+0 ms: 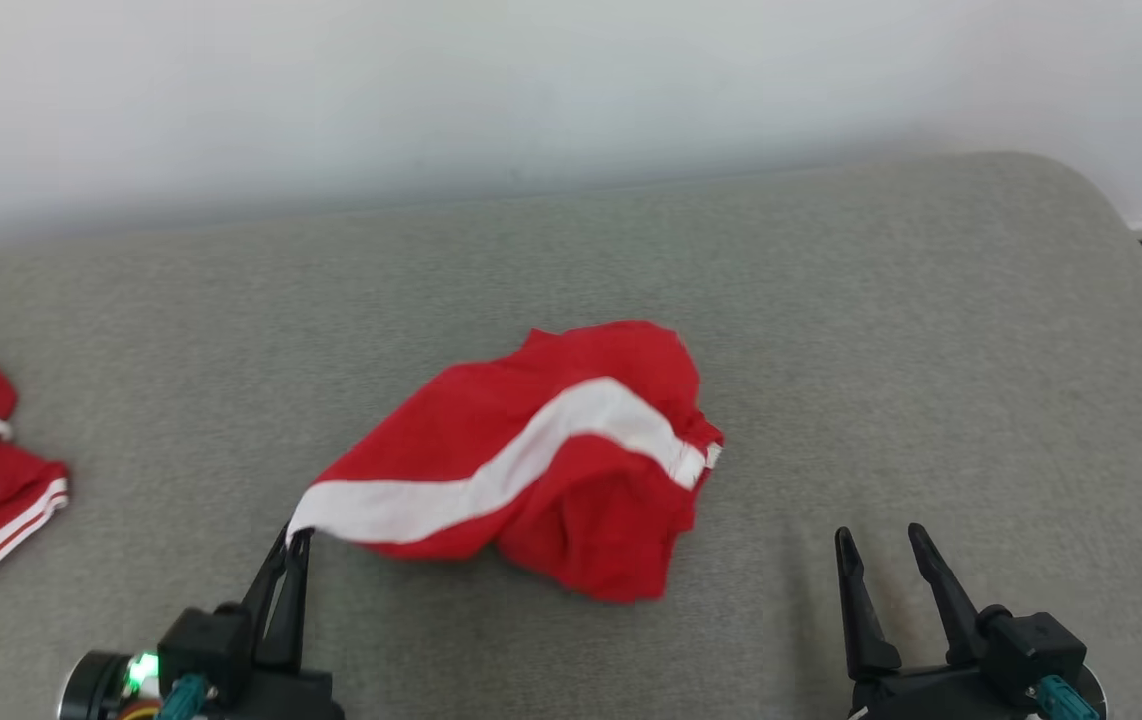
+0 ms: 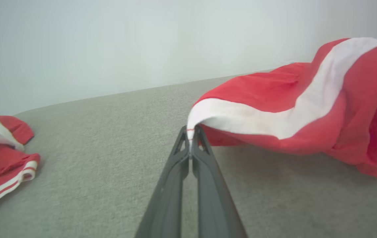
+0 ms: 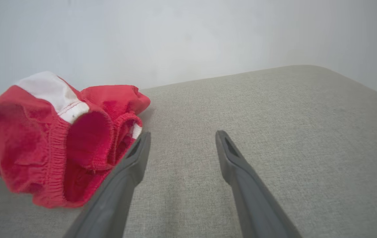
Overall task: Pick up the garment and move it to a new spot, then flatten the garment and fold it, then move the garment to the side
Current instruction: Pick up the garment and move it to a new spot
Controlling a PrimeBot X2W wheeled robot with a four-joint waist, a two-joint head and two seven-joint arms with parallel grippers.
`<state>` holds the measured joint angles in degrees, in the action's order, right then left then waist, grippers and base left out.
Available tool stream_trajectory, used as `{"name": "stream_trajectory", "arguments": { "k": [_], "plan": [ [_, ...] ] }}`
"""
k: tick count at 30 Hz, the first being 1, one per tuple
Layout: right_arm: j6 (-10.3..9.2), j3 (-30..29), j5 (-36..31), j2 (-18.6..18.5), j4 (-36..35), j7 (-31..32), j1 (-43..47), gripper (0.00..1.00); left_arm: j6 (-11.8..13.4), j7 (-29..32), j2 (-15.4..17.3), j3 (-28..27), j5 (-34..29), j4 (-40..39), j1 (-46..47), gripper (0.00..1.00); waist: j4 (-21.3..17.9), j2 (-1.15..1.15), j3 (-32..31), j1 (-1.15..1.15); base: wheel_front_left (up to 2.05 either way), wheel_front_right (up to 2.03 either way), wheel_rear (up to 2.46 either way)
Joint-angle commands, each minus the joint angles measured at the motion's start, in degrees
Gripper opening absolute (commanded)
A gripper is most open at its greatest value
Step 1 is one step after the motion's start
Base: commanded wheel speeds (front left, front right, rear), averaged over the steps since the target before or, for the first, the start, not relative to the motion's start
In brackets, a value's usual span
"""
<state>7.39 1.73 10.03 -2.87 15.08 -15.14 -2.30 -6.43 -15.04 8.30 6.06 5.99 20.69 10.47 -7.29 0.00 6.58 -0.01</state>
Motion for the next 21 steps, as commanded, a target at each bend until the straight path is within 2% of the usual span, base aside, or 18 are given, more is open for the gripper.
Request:
{"name": "stream_trajectory", "arguments": {
  "k": [1,4,11,12,13,21],
  "plan": [
    [0.2,0.0,0.0,0.0,0.0,-0.1,0.4,1.0,0.4,-0.1,0.3,-0.2,-0.4,-0.9,-1.9,0.0,2.9,0.0,-1.2,0.01,0.0,0.0,0.0],
    [0.2,0.1,0.0,0.0,0.1,-0.1,0.5,1.0,0.4,-0.1,0.3,-0.4,0.0,-1.4,-4.6,0.0,3.8,0.0,-1.3,0.01,0.0,0.0,0.0],
    [0.2,0.3,0.0,0.0,0.4,-0.1,0.9,1.0,0.1,-0.1,-0.8,-0.6,1.9,3.4,-8.0,0.0,4.3,0.0,-1.6,0.01,0.0,0.0,0.0],
    [0.2,0.2,-0.1,0.0,0.4,-0.1,1.0,1.0,0.0,-0.1,-1.1,-0.7,2.2,3.9,-8.0,0.03,4.4,0.0,-1.7,0.01,0.0,0.0,0.0],
    [0.2,0.0,-0.3,0.0,0.3,-0.1,1.0,1.0,-0.1,-0.1,-1.5,-1.2,2.6,4.1,-8.0,1.0,4.6,0.0,-1.8,0.01,0.0,0.0,0.0],
    [0.2,-0.1,-0.6,0.0,0.3,-0.1,1.4,1.0,0.3,-0.1,-2.9,-3.5,2.8,2.9,-10.4,1.0,5.5,0.0,-2.4,0.01,0.0,0.0,0.0]
  ]
}}
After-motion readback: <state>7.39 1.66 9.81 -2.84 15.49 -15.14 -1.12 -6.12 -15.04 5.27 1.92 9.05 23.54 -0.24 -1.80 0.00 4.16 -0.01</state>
